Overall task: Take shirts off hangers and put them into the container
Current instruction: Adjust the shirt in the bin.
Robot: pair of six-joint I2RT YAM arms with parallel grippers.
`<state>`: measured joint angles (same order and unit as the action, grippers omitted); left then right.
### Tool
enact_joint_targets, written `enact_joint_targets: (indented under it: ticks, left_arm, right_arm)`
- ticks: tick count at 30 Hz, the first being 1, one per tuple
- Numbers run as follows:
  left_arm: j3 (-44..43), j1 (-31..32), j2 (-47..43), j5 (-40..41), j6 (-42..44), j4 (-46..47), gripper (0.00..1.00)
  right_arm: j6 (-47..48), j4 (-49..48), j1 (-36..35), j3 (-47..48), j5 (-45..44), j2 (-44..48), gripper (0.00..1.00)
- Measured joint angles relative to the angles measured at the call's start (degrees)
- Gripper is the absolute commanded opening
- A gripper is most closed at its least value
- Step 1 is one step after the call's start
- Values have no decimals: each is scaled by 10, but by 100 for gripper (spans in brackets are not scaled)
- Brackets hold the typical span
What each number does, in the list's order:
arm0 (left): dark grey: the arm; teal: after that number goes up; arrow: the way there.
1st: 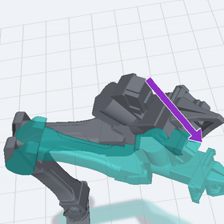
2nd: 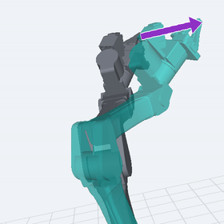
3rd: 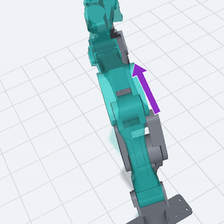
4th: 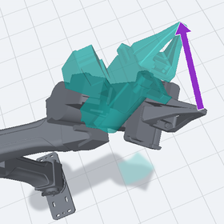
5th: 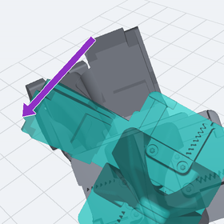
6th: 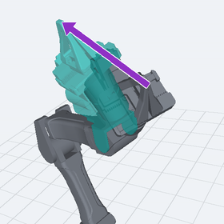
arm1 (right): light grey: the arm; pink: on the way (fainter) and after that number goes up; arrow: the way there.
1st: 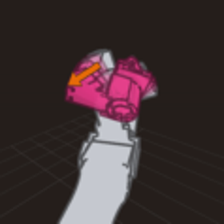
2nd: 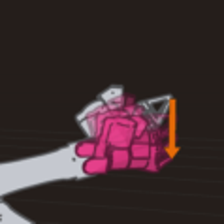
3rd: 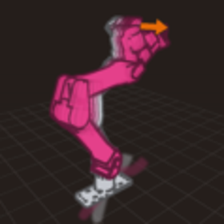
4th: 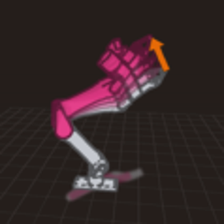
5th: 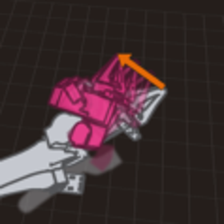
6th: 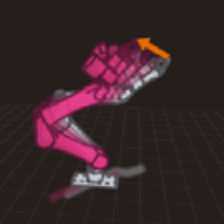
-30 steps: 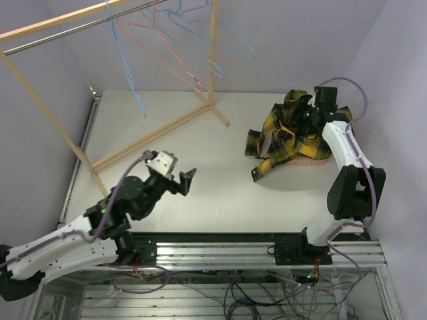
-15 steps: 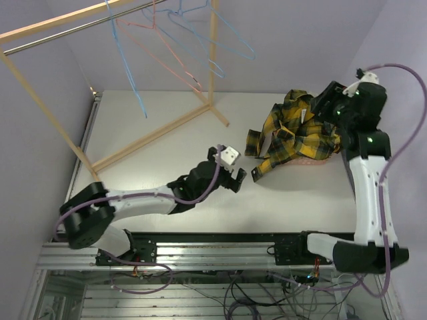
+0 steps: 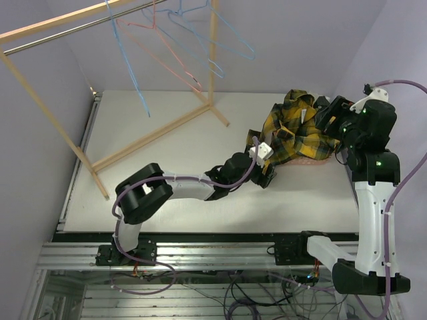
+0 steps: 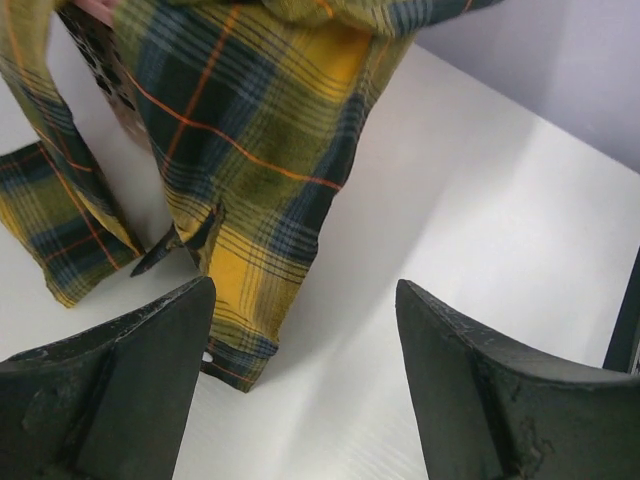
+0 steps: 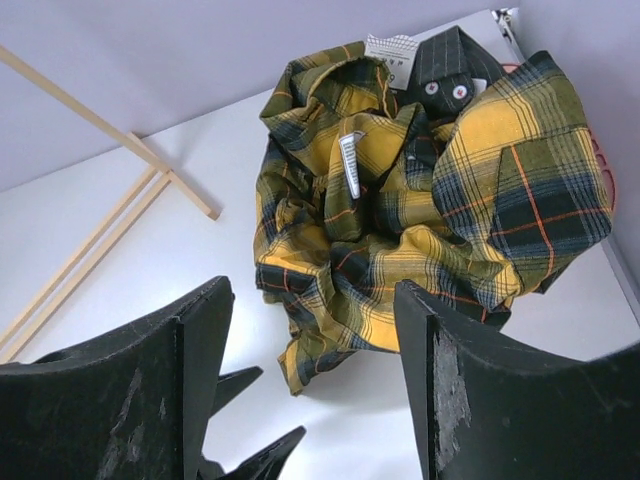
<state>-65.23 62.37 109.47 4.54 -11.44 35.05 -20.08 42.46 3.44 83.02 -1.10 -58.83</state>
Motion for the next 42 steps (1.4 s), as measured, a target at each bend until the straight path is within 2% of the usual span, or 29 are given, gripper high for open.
enact_joint_targets:
  ticks: [6,12,15,18,19,25,26,30,33,38,42]
  left_arm:
    - [-22,9,26,-2,2,-36,80]
    - [-45,9,62,6,9,-61,66]
    - [-59,9,85,19,17,-81,45]
    - [-74,9,99,35,26,-99,10]
    - [-76,9,99,41,29,-104,7]
    - [-94,9,82,82,51,-128,8]
    - [-94,9,74,87,53,-129,13]
    - [-97,9,39,119,58,-126,59]
    - [-114,9,35,148,57,-127,72]
    - [-104,9,12,209,57,-170,71]
    - [-67,8,-76,284,51,-263,69]
  right_arm:
    - [2,4,0,0,2,0,66]
    - [2,14,0,12,-2,0,66]
    - [2,17,0,25,-7,3,66]
    - [2,16,0,31,-11,12,66]
    - [1,16,0,31,-13,17,66]
    - [0,16,0,26,-6,29,66]
    - [0,16,0,23,1,28,67]
    - [0,19,0,6,35,24,68]
    - [1,30,0,-8,68,25,69]
    - [7,44,-9,-42,150,36,68]
    - [12,58,-26,-109,225,41,67]
